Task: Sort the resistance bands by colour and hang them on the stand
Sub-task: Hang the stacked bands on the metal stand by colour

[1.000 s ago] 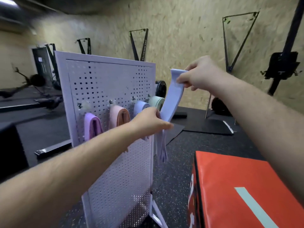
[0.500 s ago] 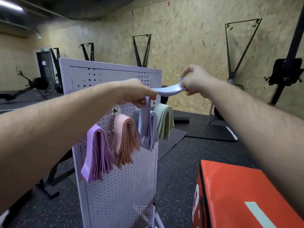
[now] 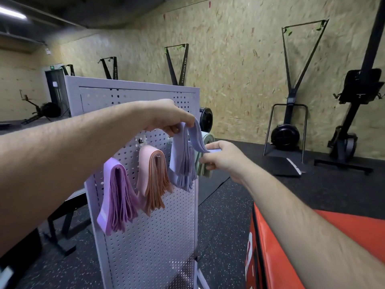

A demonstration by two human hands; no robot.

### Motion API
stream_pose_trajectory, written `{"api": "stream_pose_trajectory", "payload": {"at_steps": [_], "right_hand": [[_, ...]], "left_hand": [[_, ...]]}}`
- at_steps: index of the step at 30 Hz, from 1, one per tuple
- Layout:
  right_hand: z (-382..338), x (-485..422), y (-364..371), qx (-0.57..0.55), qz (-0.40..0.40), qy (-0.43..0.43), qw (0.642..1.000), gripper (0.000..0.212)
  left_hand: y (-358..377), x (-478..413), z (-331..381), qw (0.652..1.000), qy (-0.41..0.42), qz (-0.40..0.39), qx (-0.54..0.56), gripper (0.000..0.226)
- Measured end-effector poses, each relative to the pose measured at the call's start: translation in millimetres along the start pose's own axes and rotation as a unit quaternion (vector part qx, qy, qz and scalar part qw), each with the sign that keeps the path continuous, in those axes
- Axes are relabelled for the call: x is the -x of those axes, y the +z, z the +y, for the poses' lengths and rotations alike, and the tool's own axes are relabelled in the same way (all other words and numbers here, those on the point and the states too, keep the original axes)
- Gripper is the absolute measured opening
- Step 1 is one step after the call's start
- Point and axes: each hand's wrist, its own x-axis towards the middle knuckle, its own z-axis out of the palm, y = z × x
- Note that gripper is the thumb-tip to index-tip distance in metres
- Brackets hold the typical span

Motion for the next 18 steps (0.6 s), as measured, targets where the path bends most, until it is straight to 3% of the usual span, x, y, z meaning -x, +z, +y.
{"api": "stream_pose_trajectory", "payload": {"at_steps": [4, 9, 18], "right_hand": [[8.3, 6.0, 5.3, 0.157, 0.092, -0.079, 0.98, 0.02], [24.2, -3.5, 10.6, 0.297, 0.182, -0.129, 0.929, 0.021], [32.3, -15.8, 11.2, 0.251, 0.263, -0.2, 0.91, 0.01]], "left_hand": [[0.0, -4.1, 3.1, 1.0, -0.001, -0.003, -0.011, 0.026], [0.4, -11.6, 3.8, 0.999, -0.007, -0.011, -0.051, 0.023], [-7.5, -31.3, 0.1, 0.984, -0.035, 0.001, -0.177, 0.053]]}}
